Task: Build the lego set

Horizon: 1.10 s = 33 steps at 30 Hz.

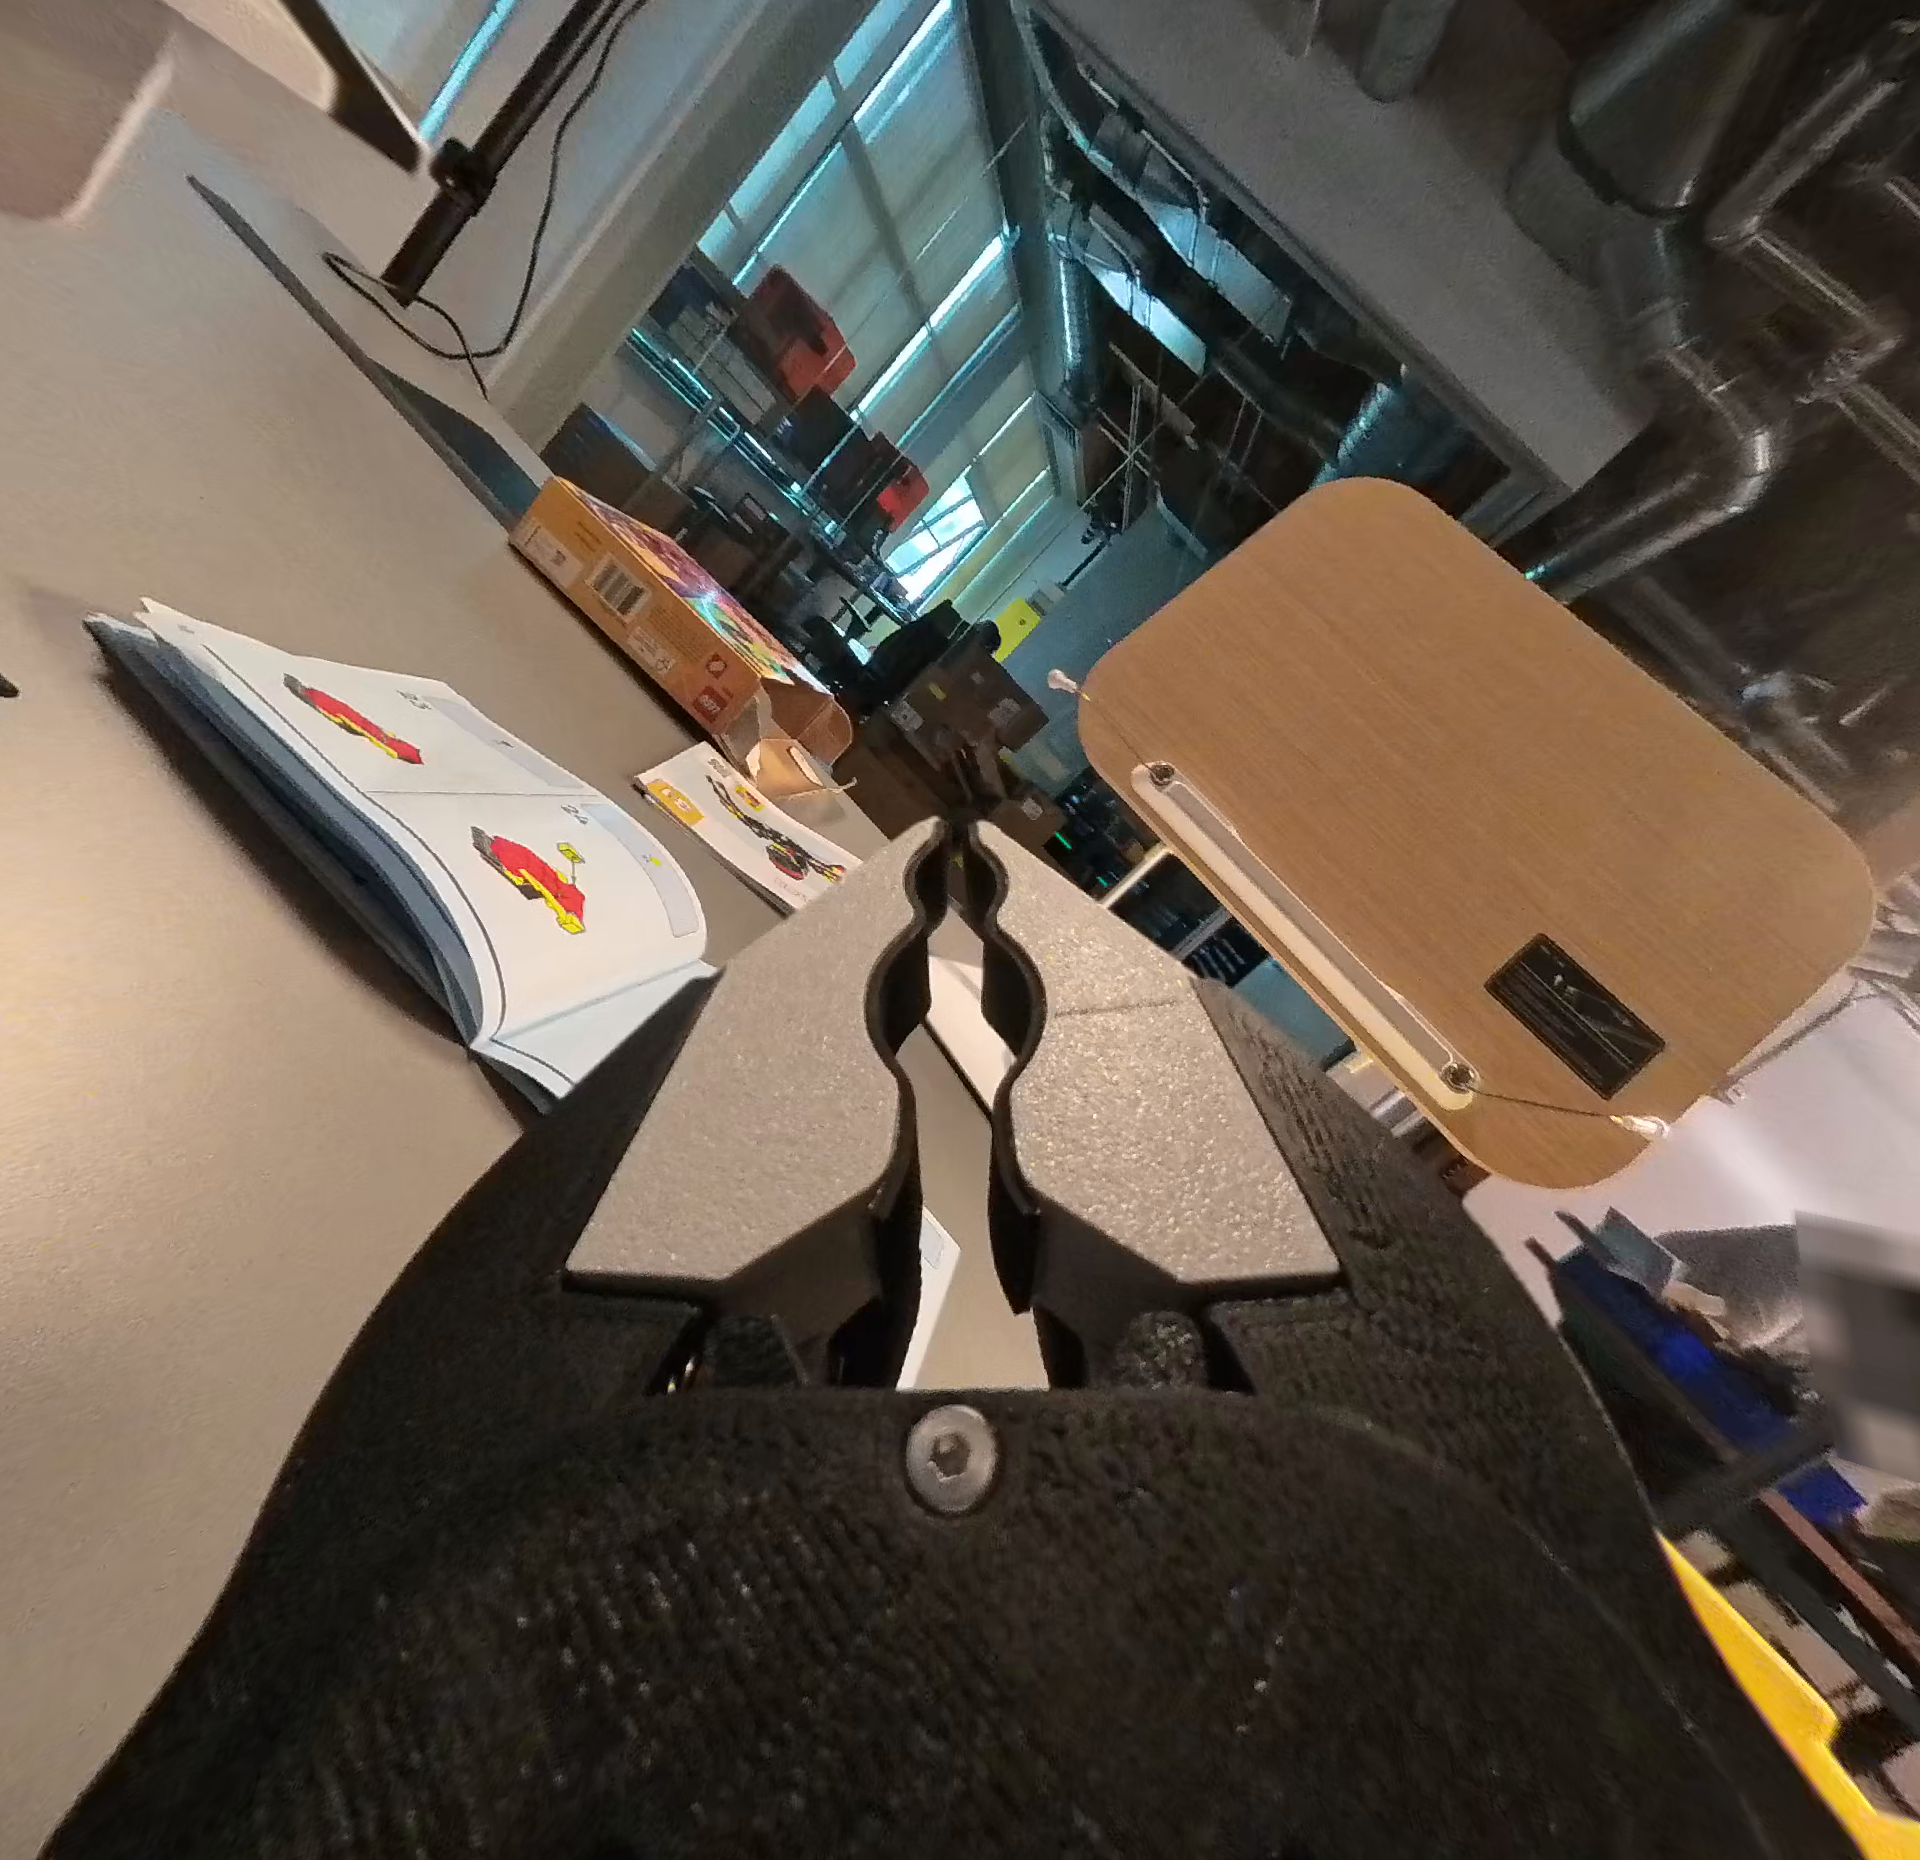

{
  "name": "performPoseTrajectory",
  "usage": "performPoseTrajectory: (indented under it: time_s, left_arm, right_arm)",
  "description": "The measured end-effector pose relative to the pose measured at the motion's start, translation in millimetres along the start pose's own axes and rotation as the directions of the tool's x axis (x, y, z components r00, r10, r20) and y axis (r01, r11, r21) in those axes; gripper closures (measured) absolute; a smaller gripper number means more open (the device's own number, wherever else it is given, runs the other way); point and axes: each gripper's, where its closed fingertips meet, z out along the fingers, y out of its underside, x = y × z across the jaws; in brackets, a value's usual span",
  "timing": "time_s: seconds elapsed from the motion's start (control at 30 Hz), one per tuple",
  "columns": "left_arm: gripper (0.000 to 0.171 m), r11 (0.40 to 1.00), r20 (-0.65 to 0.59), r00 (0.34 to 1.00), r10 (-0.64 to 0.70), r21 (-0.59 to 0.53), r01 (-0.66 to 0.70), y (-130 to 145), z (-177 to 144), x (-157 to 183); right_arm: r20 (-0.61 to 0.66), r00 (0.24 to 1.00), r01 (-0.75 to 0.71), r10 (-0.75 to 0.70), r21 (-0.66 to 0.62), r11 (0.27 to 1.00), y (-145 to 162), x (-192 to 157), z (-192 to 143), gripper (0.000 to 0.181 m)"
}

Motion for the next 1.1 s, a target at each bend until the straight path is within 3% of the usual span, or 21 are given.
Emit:
performPoseTrajectory:
  time_s: [0.17, 0.27, 0.4, 0.63, 0.9, 1.1]
  left_arm:
    - [0.153, 0.96, -0.169, 0.946, 0.277, 0.005, -0.28, 4, 3, 54]
    - [0.171, 0.886, -0.403, 0.801, 0.442, 0.055, -0.461, 22, -6, 112]
    - [0.171, 0.755, -0.441, 0.658, 0.61, 0.07, -0.652, 45, -10, 133]
    - [0.171, 0.789, -0.463, 0.7, 0.544, -0.002, -0.615, 50, -9, 126]
    - [0.171, 0.737, -0.49, 0.646, 0.586, -0.009, -0.676, 61, -11, 131]
    - [0.171, 0.736, -0.495, 0.645, 0.582, -0.017, -0.677, 63, -11, 131]
  right_arm:
    - [0.0, 1.0, -0.004, 0.004, -0.016, 1.0, 4, 1, 0, 0.181]
    - [0.002, 1.0, -0.003, 0.003, -0.015, 1.0, 3, 1, 0, 0.181]
    - [0.005, 1.0, -0.006, 0.006, -0.019, 1.0, 4, 0, 1, 0.181]
    - [0.015, 1.0, -0.014, 0.014, -0.024, 1.0, 6, -1, 1, 0.181]
    - [0.027, 0.999, -0.021, 0.022, -0.031, 0.999, 8, -2, 2, 0.181]
    - [0.036, 0.999, -0.018, 0.02, -0.039, 0.999, 10, -4, 3, 0.181]
